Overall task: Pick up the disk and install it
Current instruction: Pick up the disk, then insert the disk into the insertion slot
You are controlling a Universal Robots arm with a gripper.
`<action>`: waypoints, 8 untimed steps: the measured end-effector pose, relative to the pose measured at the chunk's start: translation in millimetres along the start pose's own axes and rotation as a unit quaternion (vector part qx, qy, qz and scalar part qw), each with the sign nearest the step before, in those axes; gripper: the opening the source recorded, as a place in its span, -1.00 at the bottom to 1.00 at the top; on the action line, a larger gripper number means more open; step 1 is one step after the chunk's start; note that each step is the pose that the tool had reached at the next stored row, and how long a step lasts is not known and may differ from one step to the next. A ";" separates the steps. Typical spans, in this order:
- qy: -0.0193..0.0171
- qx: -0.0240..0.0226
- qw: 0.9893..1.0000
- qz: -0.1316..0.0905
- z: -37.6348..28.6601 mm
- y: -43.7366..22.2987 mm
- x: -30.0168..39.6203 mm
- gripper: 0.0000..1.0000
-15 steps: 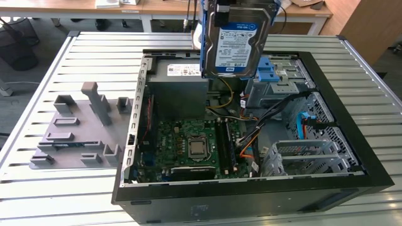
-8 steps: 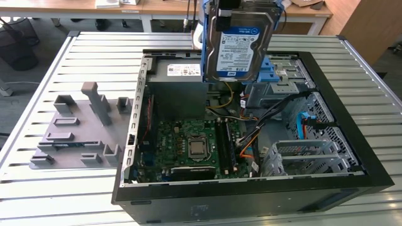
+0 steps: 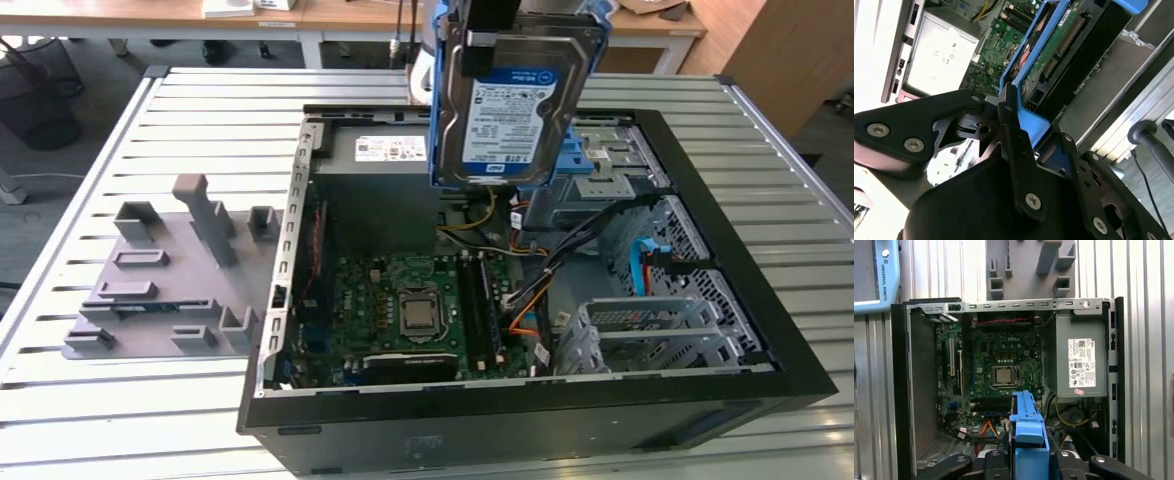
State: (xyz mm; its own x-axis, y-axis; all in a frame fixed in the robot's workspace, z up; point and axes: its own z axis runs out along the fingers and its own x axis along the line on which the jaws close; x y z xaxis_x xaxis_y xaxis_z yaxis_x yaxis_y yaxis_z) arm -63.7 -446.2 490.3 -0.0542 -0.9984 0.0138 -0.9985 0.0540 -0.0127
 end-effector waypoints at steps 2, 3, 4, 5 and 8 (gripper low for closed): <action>0.000 0.000 1.000 0.000 0.0 -0.2 1.4 -0.27; 0.000 0.000 1.000 0.001 0.0 -0.2 1.4 -0.27; 0.000 0.000 1.000 0.001 0.0 -0.2 1.4 -0.27; 0.000 0.000 1.000 0.000 0.0 -0.3 1.9 -0.27; 0.000 0.000 1.000 0.000 0.0 -0.3 2.4 -0.27</action>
State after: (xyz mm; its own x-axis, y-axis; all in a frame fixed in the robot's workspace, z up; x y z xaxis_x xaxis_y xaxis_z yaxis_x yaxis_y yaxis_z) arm -63.5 -448.7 490.4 -0.0552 -0.9984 0.0139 -0.9984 0.0550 -0.0127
